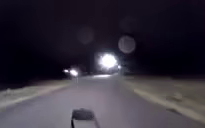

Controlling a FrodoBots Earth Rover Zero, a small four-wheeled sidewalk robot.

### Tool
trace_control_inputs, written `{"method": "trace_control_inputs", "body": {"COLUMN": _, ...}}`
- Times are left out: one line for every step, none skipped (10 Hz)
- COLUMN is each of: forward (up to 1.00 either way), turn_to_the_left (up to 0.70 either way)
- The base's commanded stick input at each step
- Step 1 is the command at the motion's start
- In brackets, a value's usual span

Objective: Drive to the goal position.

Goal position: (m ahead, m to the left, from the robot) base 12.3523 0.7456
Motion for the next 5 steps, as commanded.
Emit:
{"method": "trace_control_inputs", "body": {"forward": 1.00, "turn_to_the_left": 0.00}}
{"method": "trace_control_inputs", "body": {"forward": 1.00, "turn_to_the_left": 0.00}}
{"method": "trace_control_inputs", "body": {"forward": 1.00, "turn_to_the_left": 0.00}}
{"method": "trace_control_inputs", "body": {"forward": 1.00, "turn_to_the_left": 0.00}}
{"method": "trace_control_inputs", "body": {"forward": 1.00, "turn_to_the_left": 0.00}}
